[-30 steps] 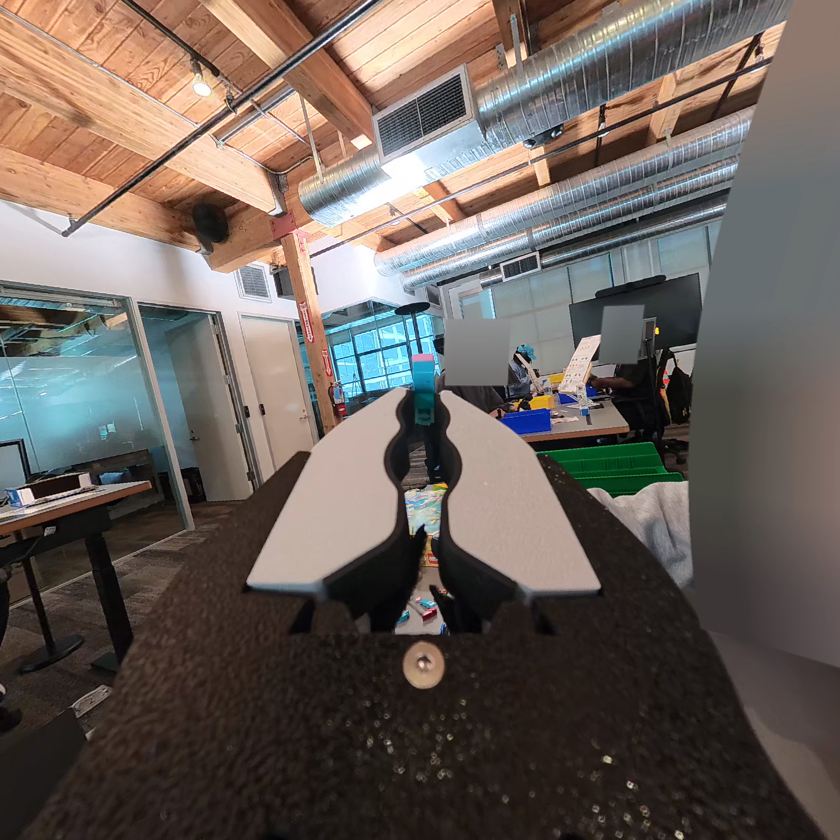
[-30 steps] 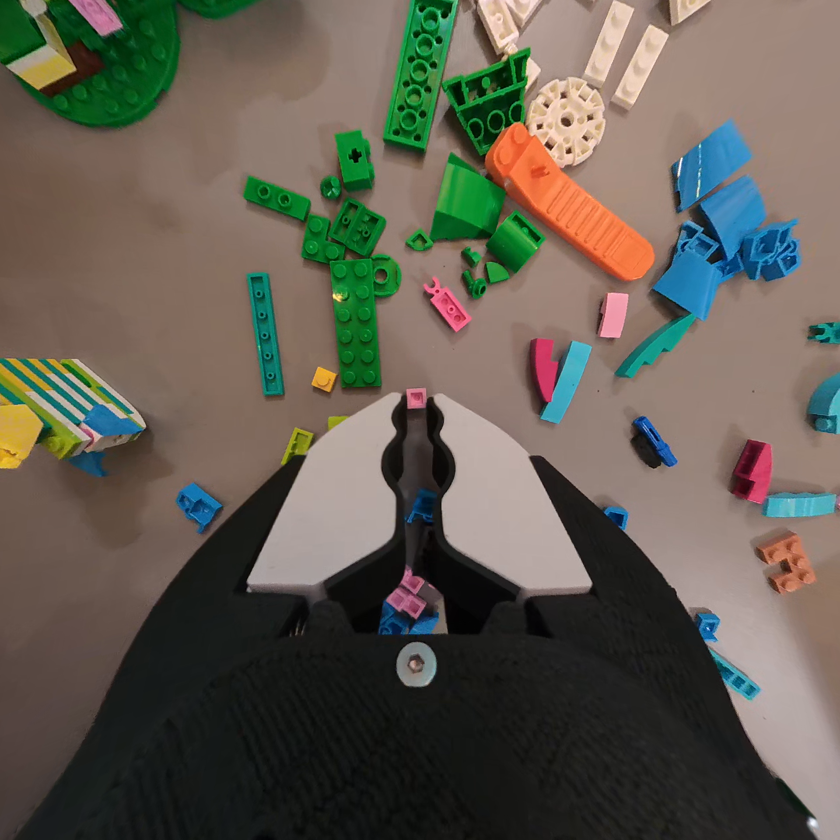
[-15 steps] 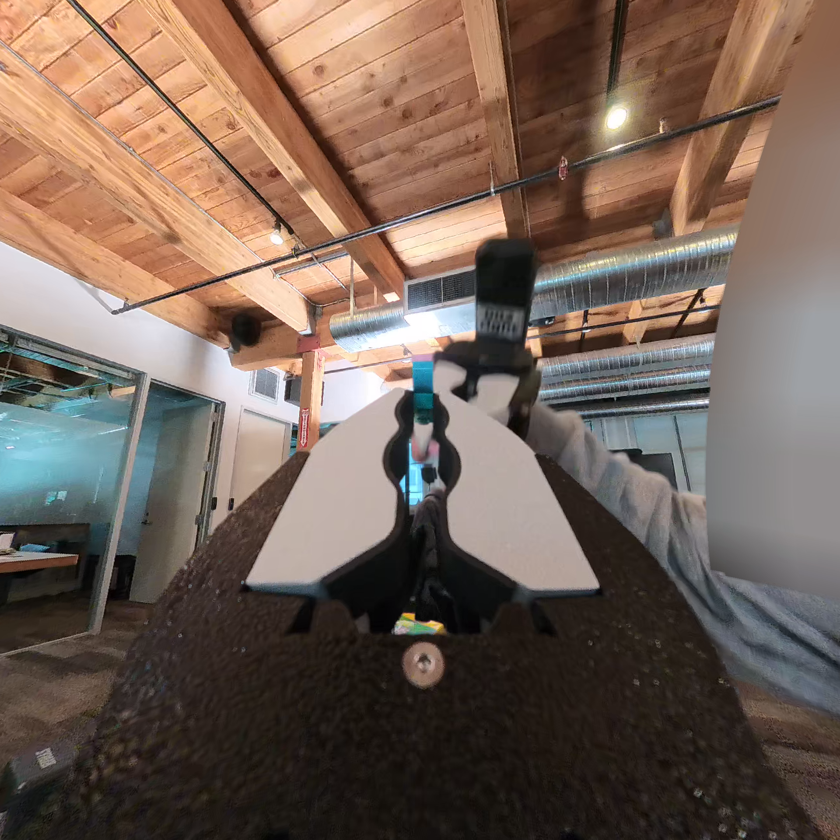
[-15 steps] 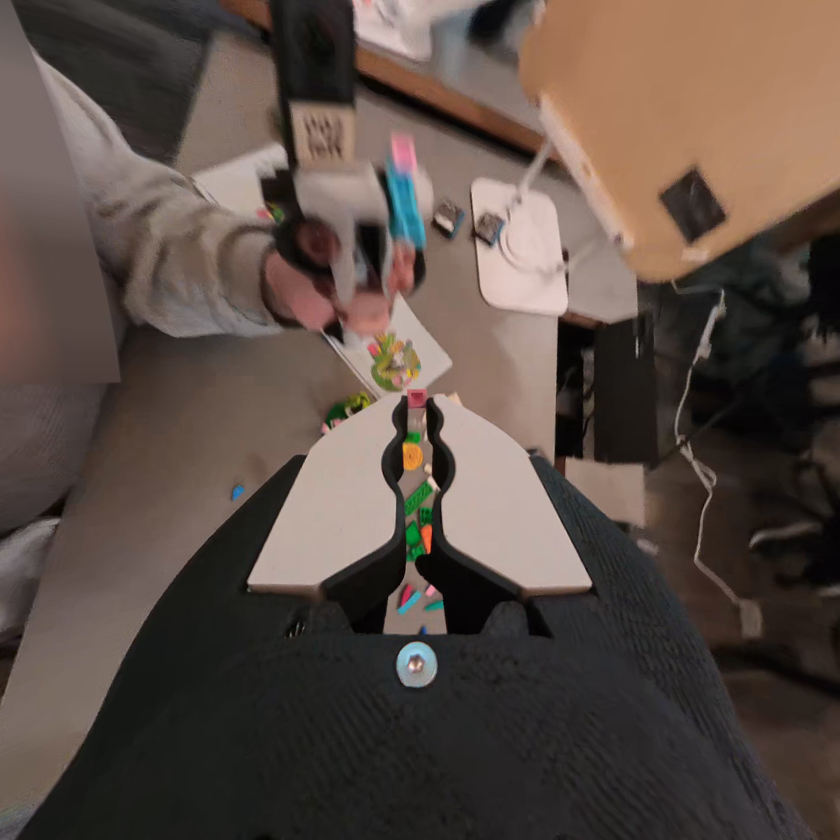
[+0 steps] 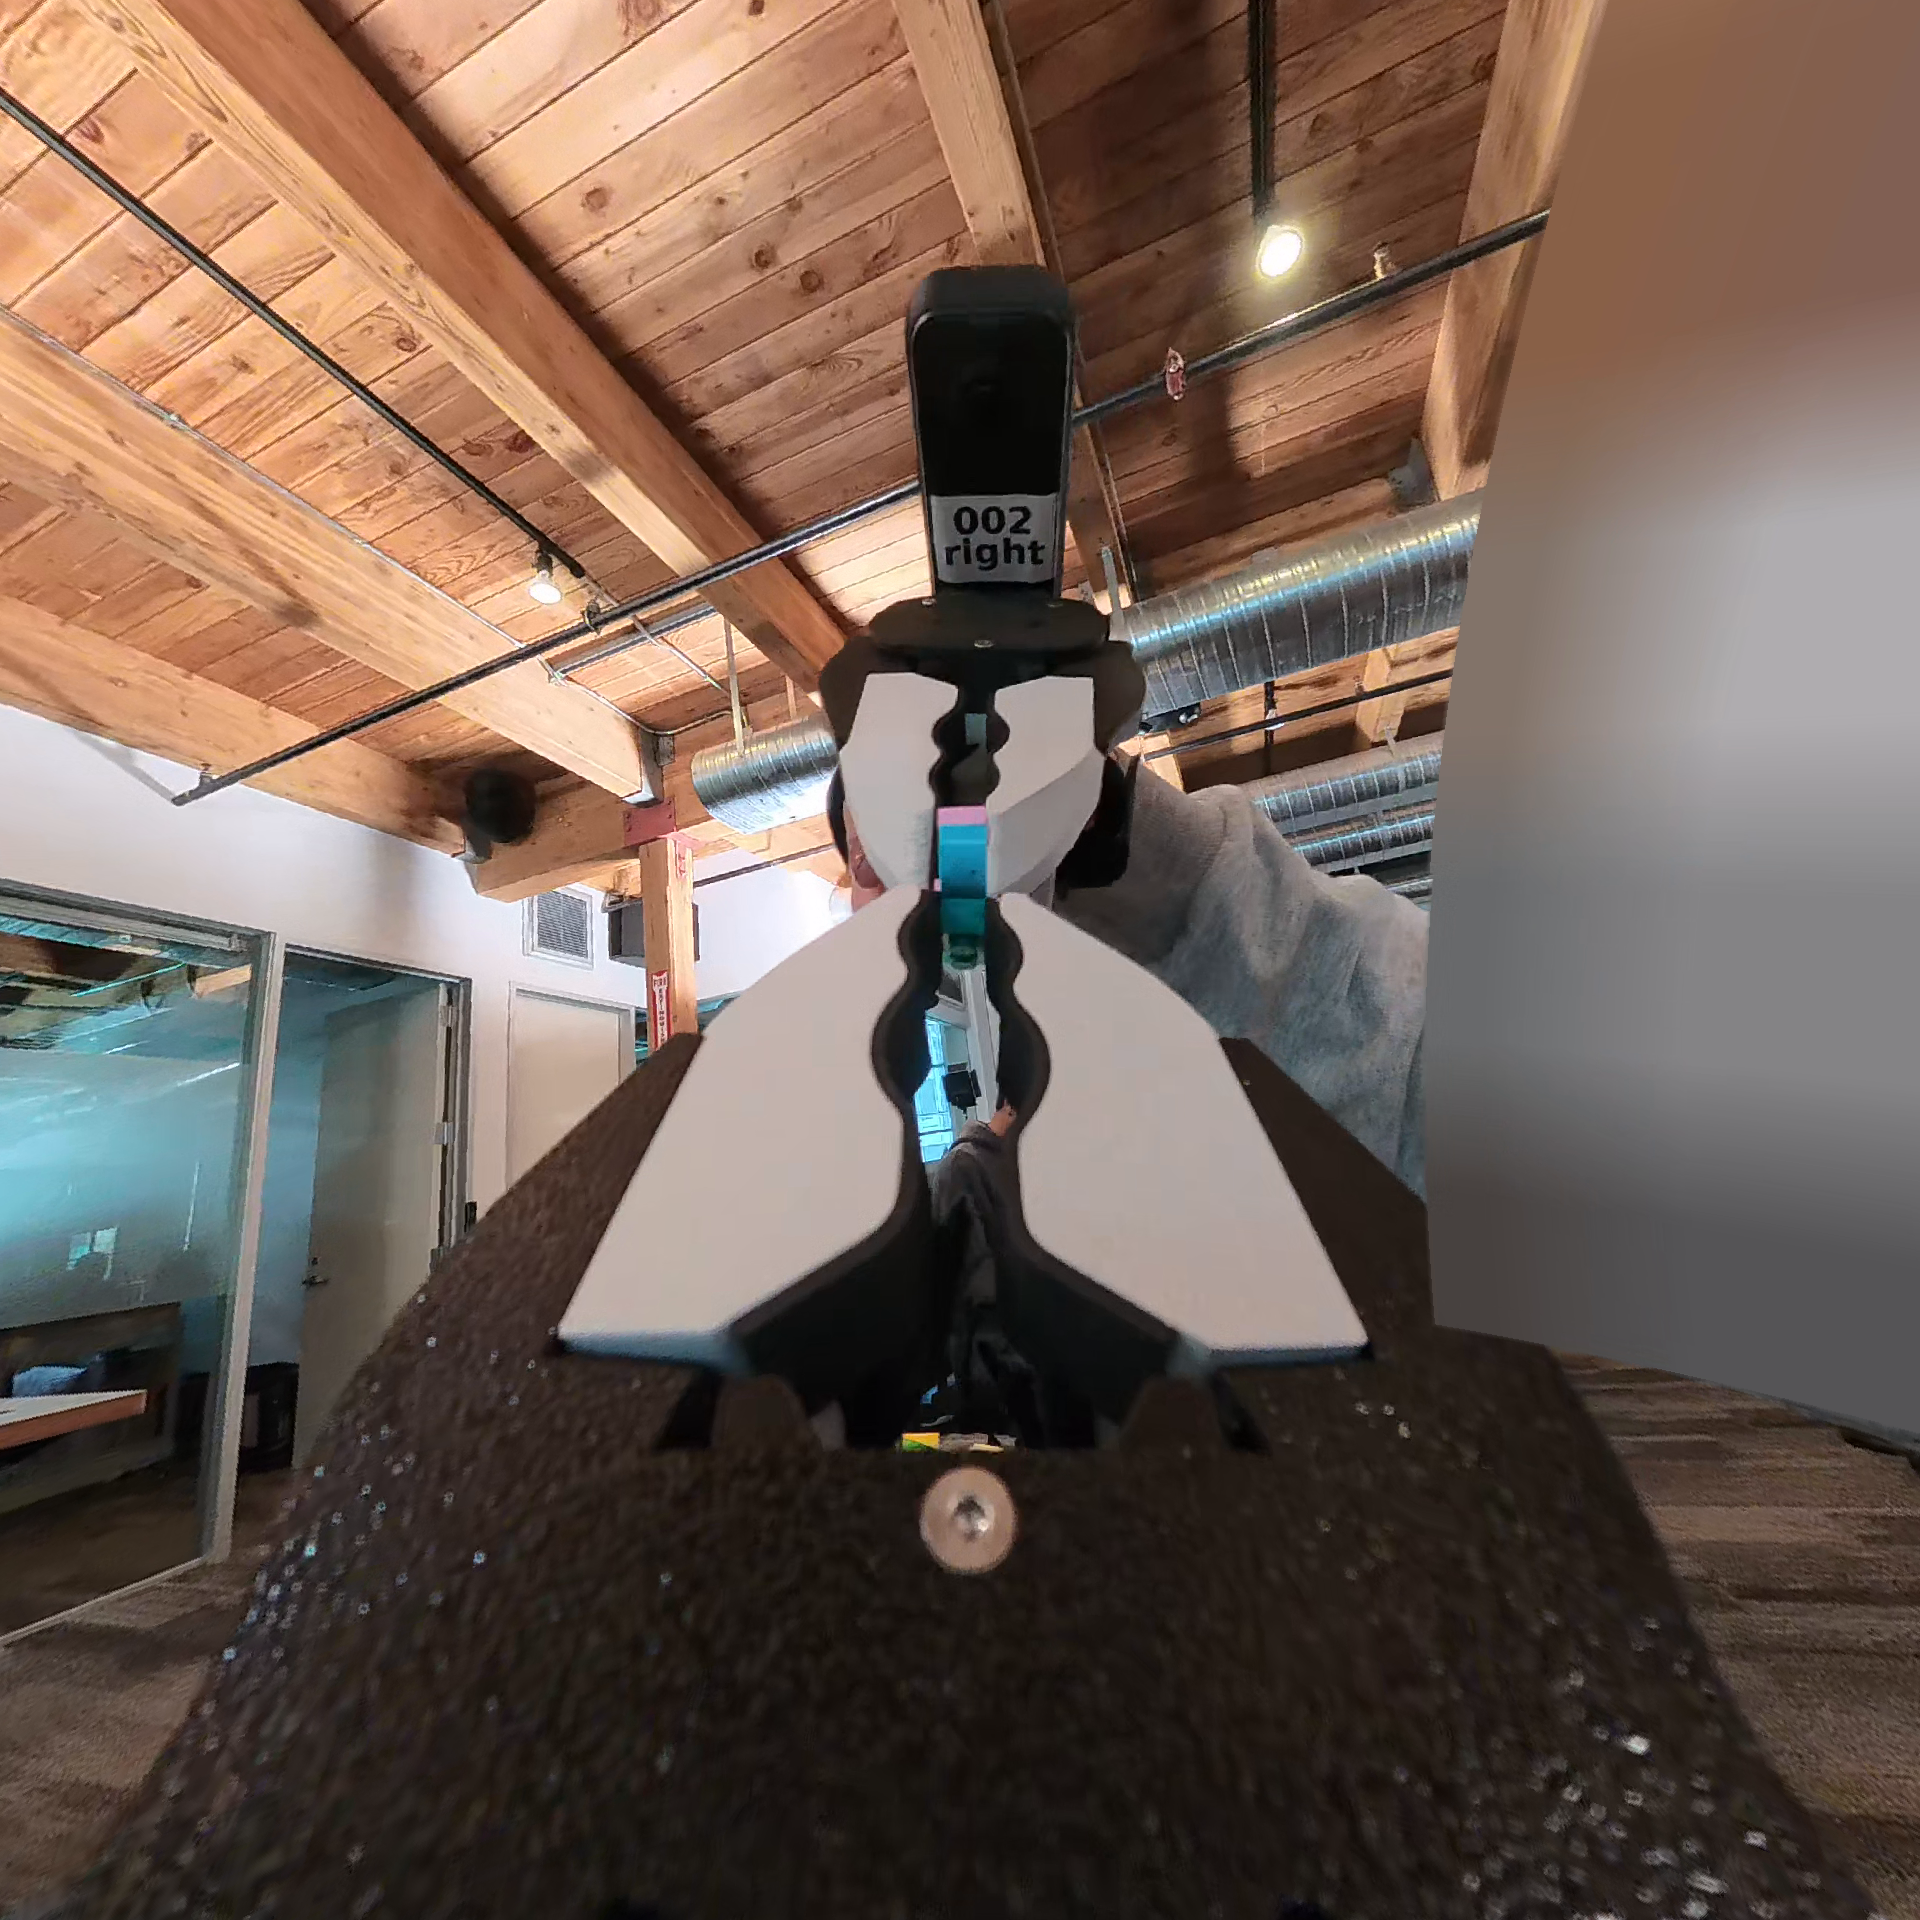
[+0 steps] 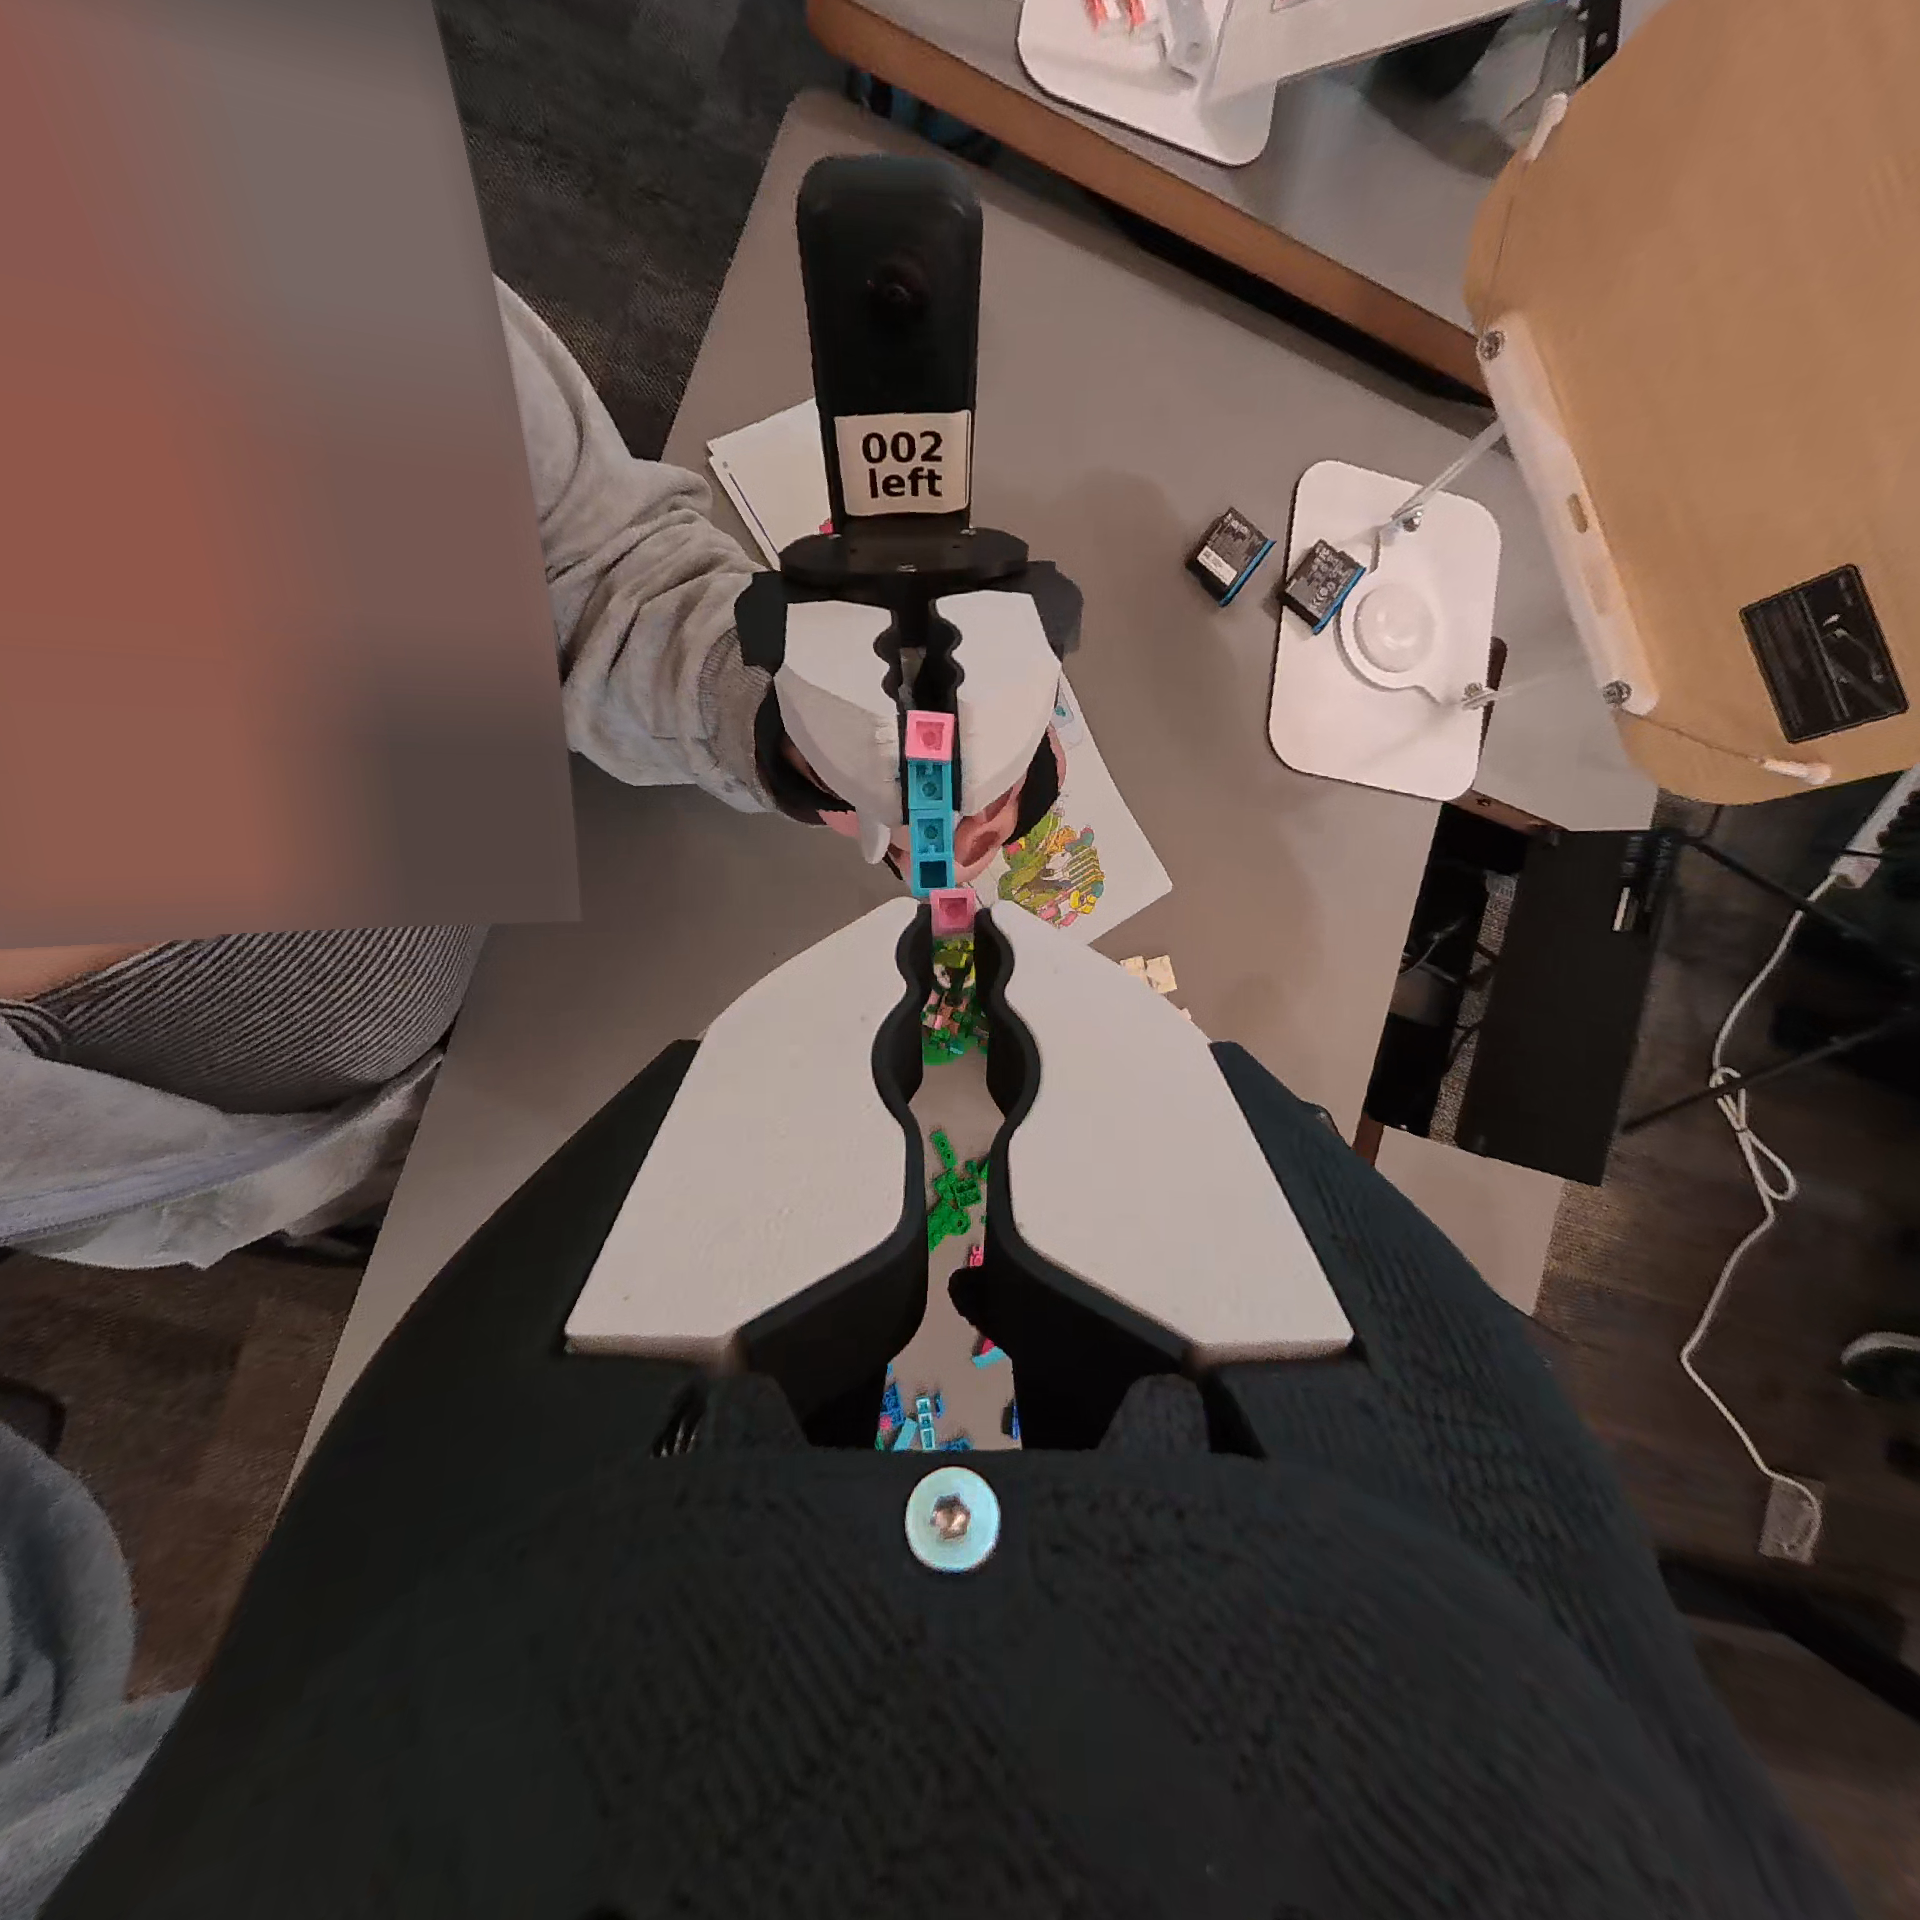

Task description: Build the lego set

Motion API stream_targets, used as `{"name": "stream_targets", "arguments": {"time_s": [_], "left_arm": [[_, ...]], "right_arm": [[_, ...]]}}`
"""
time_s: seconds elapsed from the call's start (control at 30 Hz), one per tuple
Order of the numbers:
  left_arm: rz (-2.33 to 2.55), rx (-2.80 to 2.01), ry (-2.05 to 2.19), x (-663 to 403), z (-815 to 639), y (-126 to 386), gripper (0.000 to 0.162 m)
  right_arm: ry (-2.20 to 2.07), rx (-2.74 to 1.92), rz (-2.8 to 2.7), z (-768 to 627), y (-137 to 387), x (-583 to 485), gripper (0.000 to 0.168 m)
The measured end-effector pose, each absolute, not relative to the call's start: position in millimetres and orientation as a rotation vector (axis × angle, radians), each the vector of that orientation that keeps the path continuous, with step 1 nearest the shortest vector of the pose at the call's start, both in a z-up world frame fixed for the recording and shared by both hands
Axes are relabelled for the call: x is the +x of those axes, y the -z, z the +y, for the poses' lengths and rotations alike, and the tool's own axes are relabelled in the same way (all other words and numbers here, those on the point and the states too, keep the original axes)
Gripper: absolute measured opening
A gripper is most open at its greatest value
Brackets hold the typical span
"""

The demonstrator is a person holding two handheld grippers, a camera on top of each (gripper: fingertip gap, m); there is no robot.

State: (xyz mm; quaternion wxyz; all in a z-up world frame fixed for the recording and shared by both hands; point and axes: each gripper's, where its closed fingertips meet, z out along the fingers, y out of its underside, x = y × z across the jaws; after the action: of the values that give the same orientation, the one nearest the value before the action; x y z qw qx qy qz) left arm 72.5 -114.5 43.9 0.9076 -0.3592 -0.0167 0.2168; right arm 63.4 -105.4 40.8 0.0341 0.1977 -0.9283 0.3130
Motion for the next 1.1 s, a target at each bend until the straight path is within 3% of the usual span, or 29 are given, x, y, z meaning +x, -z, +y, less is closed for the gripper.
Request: {"name": "stream_targets", "arguments": {"time_s": [1.1], "left_arm": [[-0.058,-0.768,-0.471,63.7,-105.4,-37.3,0.008]], "right_arm": [[-0.672,0.551,-2.81,-101.9,-33.4,57.5,0.007]]}}
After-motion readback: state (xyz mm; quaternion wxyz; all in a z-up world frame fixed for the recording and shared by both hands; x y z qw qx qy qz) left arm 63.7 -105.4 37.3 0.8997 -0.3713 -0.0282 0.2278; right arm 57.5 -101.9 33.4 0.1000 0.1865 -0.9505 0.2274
